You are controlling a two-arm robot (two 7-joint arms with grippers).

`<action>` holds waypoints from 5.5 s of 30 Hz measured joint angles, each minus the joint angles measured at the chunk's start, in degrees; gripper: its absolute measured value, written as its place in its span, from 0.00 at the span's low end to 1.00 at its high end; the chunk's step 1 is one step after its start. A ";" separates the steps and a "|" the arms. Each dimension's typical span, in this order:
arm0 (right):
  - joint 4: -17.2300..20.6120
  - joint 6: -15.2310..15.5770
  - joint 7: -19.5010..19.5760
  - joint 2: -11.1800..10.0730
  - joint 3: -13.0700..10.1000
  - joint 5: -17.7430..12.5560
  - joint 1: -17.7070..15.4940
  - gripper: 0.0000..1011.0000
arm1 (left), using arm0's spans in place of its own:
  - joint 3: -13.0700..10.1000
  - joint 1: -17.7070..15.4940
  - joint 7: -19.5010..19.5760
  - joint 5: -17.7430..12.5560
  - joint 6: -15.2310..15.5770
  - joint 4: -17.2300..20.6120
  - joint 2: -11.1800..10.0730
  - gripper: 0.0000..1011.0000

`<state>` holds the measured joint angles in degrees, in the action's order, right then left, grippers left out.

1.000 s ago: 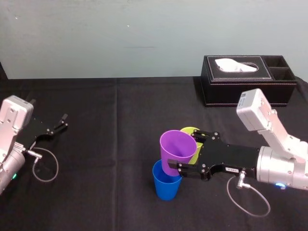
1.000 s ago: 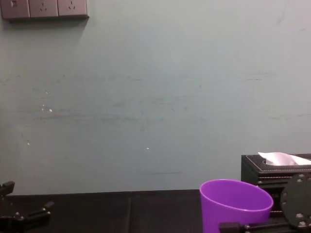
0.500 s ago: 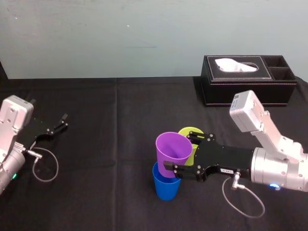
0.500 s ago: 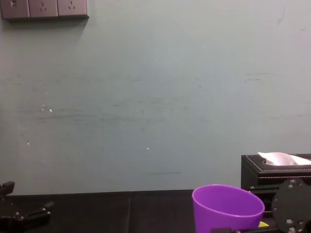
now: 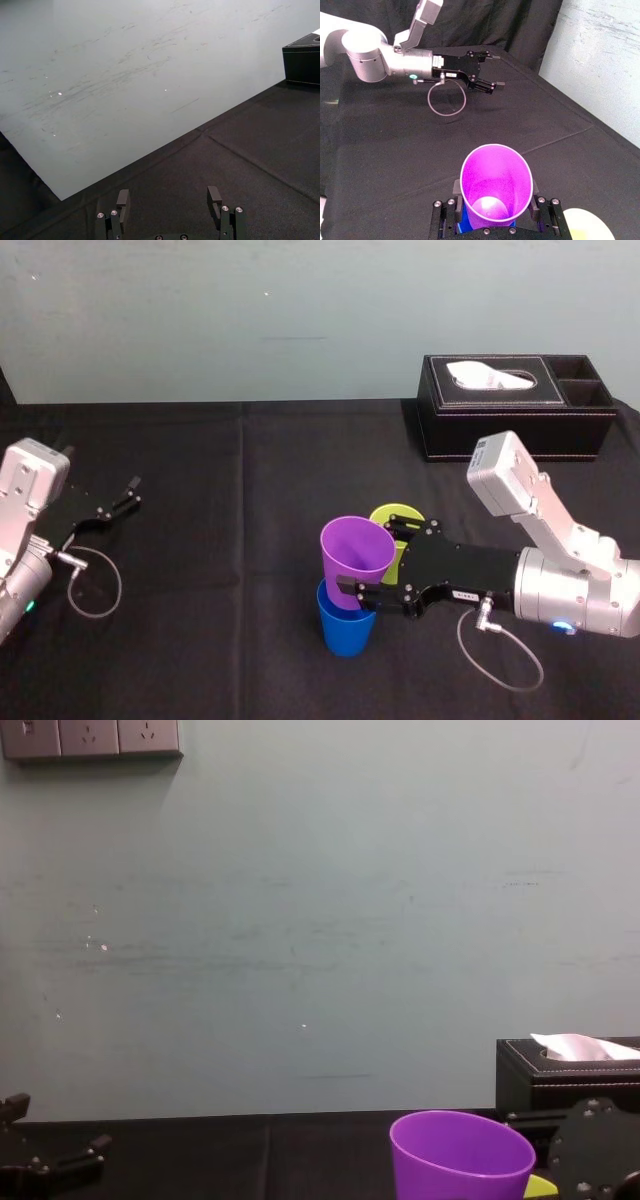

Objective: Stack the three plastic cups sequentially using one hand.

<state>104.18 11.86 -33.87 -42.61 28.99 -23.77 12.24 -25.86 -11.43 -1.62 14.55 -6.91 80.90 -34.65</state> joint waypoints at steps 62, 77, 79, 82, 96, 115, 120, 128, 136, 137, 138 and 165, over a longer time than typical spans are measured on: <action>-0.89 0.20 -0.30 0.60 0.97 1.18 0.50 0.99 | 0.00 0.00 0.00 0.00 0.00 0.00 0.00 1.00; 1.27 -1.22 1.83 -1.13 -4.67 -2.36 -1.59 0.99 | 0.00 0.00 0.00 0.00 0.00 0.00 0.00 1.00; 1.45 -1.47 2.08 -1.70 -5.70 -2.90 -2.04 0.99 | 0.00 0.00 0.00 0.00 0.00 0.00 0.00 1.00; 1.58 -2.01 2.66 -3.10 -8.00 -4.00 -3.33 0.99 | 0.00 0.00 0.00 0.00 0.00 0.00 0.00 1.00; -1.13 -3.87 3.33 -6.17 -12.86 -6.15 -9.30 0.99 | 0.00 0.00 0.00 0.00 0.00 0.00 0.00 1.00; -8.06 -2.72 2.77 -2.76 -9.06 -3.56 -9.08 0.99 | 0.00 0.00 0.00 0.00 0.00 0.00 0.00 1.00; -8.95 -2.39 2.66 -1.71 -8.05 -2.67 -8.30 0.99 | 0.00 0.00 0.00 0.00 0.00 0.00 0.00 1.00; -11.08 -2.09 2.44 0.38 -6.46 -1.40 -6.44 0.99 | 0.00 0.00 0.00 0.00 0.00 0.00 0.00 1.00; -13.22 -1.55 2.45 2.27 -5.46 -0.61 -4.50 0.99 | 0.00 0.00 0.00 0.00 0.00 0.00 0.00 1.00; -13.57 -1.47 2.46 2.65 -5.30 -0.52 -4.11 0.99 | 0.00 0.00 0.00 0.00 0.00 0.00 0.00 1.00; -13.91 -1.36 2.48 3.01 -5.14 -0.44 -3.71 0.99 | 0.00 0.00 0.00 0.00 0.00 0.00 0.00 1.00; -17.93 0.18 3.07 8.05 -2.61 1.32 1.72 0.99 | 0.00 0.00 0.00 0.00 0.00 0.00 0.00 1.00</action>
<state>86.25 12.04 -30.81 -34.56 26.38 -22.46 13.96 -25.86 -11.43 -1.62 14.55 -6.91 80.90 -34.65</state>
